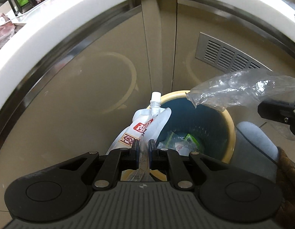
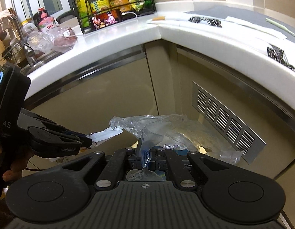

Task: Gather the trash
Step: 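Open the right tool over the bin while the left tool releases the pouch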

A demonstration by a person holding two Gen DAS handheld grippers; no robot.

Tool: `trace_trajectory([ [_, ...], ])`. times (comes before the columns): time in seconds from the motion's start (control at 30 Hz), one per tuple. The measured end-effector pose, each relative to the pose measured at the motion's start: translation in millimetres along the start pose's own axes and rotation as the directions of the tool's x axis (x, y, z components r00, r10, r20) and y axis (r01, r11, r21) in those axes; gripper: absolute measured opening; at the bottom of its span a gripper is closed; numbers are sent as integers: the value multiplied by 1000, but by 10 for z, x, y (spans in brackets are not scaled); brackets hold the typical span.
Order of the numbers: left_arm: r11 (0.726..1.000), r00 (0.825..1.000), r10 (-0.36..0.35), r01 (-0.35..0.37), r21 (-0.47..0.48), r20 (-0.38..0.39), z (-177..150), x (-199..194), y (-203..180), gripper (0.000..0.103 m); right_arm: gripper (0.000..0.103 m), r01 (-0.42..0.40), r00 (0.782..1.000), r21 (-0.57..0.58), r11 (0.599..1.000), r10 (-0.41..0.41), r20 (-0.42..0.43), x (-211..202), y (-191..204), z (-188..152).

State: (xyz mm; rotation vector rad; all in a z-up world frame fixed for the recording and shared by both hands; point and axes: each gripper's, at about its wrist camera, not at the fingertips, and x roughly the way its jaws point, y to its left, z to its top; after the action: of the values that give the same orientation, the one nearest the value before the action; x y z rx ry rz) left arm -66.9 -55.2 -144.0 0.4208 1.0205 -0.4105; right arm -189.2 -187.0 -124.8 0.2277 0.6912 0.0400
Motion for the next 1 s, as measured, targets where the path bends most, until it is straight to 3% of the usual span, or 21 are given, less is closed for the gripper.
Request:
trace_trajectory([
  [0.37, 999, 994, -31, 35, 36, -109, 39, 438, -175, 10, 3, 26, 993, -8, 1000, -26, -115, 414, -114, -86],
  [0.63, 996, 986, -25, 39, 82, -163, 64, 768, -326, 10, 3, 37, 971, -33, 999, -44, -235, 862, -131, -250],
  [1.0, 994, 974, -25, 48, 97, -227, 160, 1115, -376, 11, 4, 49, 954, -58, 997, -64, -293, 1212, -118, -244],
])
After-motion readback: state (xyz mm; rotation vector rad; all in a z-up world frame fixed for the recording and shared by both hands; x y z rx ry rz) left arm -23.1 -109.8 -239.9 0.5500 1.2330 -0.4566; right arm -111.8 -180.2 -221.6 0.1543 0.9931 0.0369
